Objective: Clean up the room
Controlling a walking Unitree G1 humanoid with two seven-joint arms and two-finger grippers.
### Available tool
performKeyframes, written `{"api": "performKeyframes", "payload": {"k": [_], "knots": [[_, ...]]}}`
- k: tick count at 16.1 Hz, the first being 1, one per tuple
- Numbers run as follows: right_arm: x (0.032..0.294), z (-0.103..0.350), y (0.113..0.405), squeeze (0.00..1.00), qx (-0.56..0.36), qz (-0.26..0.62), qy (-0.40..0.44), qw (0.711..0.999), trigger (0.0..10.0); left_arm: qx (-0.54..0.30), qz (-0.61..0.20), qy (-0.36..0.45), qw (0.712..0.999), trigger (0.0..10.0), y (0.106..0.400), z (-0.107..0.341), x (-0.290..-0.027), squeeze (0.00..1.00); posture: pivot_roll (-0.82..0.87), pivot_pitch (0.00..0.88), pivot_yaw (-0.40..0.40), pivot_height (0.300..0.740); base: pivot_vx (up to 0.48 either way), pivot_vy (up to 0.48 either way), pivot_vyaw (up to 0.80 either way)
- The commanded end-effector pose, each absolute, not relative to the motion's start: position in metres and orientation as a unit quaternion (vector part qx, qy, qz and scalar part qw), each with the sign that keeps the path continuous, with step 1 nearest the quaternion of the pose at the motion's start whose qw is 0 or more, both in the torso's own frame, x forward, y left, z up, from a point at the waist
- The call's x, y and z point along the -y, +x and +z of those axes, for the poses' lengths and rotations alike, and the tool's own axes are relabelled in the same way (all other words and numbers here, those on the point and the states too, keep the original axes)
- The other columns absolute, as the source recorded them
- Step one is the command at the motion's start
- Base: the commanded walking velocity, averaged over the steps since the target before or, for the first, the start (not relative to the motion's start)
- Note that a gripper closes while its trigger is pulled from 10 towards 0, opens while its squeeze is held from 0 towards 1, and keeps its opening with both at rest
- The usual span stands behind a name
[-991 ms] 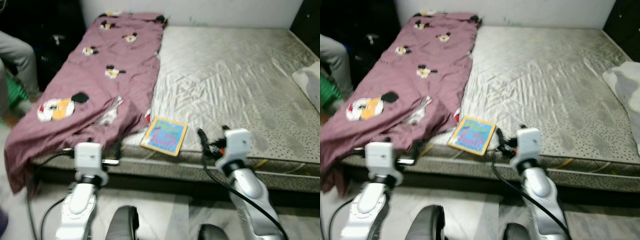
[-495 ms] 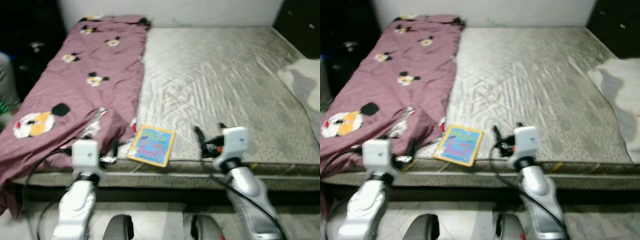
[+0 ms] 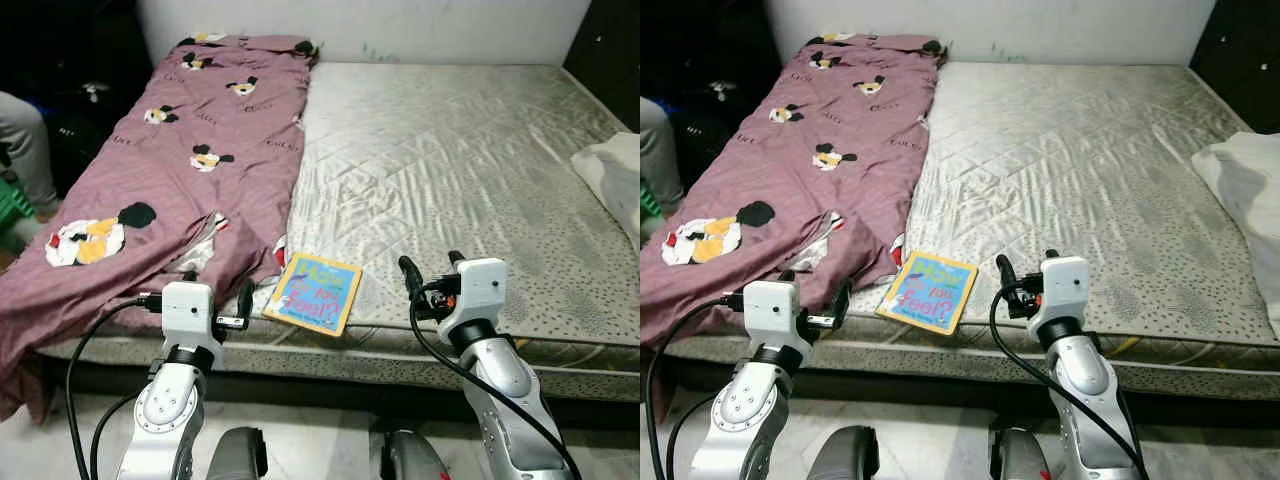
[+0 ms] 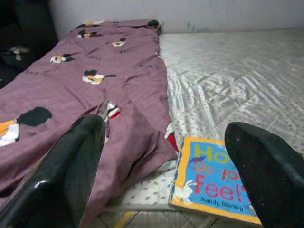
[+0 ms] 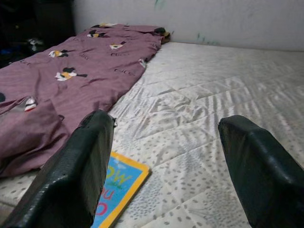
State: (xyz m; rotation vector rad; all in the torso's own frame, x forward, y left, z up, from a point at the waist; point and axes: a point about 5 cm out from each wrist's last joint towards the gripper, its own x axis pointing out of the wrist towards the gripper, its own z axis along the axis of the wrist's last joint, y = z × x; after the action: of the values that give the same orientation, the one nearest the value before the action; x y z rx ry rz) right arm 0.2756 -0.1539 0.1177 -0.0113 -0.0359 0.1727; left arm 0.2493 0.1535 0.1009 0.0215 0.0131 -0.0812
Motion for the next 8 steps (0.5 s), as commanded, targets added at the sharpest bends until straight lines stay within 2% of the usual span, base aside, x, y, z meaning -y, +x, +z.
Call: {"api": "performKeyframes", "payload": {"k": [1, 5, 8], "knots": [[0.1553, 0.1189, 0.2750, 0.00, 0.021, 0.086, -0.002, 0.996, 10.0, -0.014, -0.037, 0.011, 0.999, 10.0, 0.2489, 0.0995, -0.1546, 0.00, -0.03, 0.052, 0.036, 0.596, 0.000, 0.000, 0.00], [0.1552, 0.1192, 0.2753, 0.00, 0.021, 0.085, -0.003, 0.996, 10.0, -0.014, -0.040, 0.011, 0.999, 10.0, 0.2499, 0.0995, -0.1544, 0.00, -0.03, 0.053, 0.037, 0.541, 0.000, 0.000, 0.00], [0.1551, 0.1181, 0.2755, 0.00, 0.019, 0.084, -0.006, 0.996, 10.0, -0.009, -0.041, 0.009, 0.999, 10.0, 0.2499, 0.1007, -0.1540, 0.00, -0.03, 0.052, 0.037, 0.536, 0.000, 0.000, 0.00]]}}
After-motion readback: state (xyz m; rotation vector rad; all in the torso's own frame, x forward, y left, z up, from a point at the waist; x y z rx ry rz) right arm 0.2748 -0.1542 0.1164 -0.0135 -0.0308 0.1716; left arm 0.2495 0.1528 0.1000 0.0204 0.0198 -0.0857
